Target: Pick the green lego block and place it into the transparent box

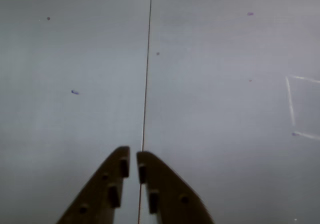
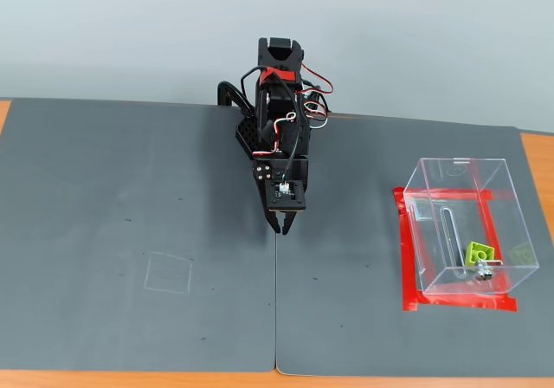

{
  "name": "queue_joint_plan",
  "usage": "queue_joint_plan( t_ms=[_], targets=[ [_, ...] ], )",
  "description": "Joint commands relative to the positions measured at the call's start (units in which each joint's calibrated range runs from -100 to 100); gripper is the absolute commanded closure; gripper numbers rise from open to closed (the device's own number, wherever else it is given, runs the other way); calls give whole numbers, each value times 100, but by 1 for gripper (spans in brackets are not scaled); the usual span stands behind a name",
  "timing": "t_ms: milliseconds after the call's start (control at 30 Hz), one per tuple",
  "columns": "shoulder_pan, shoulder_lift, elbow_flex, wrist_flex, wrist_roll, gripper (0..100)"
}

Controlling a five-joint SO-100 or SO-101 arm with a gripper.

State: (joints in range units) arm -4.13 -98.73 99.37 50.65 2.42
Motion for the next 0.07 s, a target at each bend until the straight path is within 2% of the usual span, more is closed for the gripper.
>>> queue_joint_plan(
  t_ms=[0, 33],
  targets=[
    [-9, -51, 36, 22, -5, 98],
    [-9, -51, 36, 22, -5, 98]
  ],
)
